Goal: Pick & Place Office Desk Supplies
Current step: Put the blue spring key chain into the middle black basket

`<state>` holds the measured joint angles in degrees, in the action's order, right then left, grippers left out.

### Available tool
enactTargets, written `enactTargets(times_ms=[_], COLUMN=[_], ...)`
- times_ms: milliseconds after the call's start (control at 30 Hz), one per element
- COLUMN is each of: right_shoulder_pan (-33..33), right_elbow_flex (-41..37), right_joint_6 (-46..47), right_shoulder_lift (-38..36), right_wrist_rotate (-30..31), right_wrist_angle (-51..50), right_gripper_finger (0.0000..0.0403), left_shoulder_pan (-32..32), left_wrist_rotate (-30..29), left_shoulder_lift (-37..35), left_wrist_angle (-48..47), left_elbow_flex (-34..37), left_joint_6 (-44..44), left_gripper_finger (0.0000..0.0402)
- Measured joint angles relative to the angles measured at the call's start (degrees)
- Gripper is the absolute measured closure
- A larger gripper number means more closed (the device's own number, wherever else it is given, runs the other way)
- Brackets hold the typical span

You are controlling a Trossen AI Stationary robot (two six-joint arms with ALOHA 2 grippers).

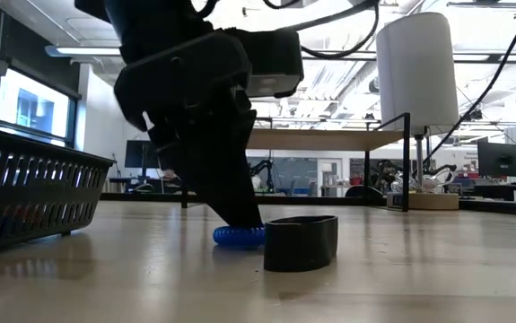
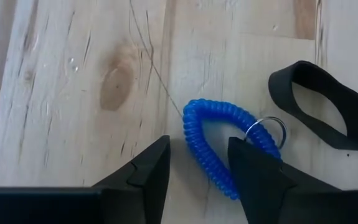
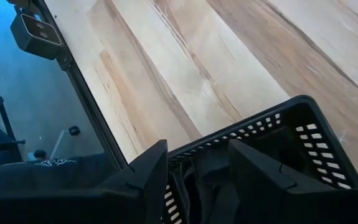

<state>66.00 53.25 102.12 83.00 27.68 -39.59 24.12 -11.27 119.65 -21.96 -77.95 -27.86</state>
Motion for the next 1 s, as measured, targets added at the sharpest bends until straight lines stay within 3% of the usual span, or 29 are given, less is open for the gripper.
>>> enactTargets(times_ms=[133, 367, 667, 1000], right_shoulder_pan=[0.0, 0.0, 0.0, 0.0], right_elbow_flex=[0.0, 0.0, 0.0, 0.0], right_joint_6=[0.0, -0.4, -0.4, -0.4], right_shoulder_lift=[0.0, 0.0, 0.0, 0.0], right_wrist_rotate=[0.4, 0.6, 0.7, 0.7], right_wrist_angle=[0.0, 0.0, 0.0, 0.0], right_gripper_finger=[0.0245, 0.0245, 0.0245, 0.0245], left_shoulder_pan=[-0.1, -0.1, -0.6, 2.1], left_wrist_rotate=[1.7, 2.0, 2.1, -3.9], left_shoulder_lift=[0.2, 0.3, -3.7, -9.9], left_wrist_angle=[-2.7, -3.3, -4.6, -31.5], left_elbow_flex=[0.0, 0.1, -0.8, -16.2], left_joint_6=[0.0, -4.6, -7.8, -10.7], left_gripper_finger=[0.0282, 0.0388, 0.0399, 0.0401])
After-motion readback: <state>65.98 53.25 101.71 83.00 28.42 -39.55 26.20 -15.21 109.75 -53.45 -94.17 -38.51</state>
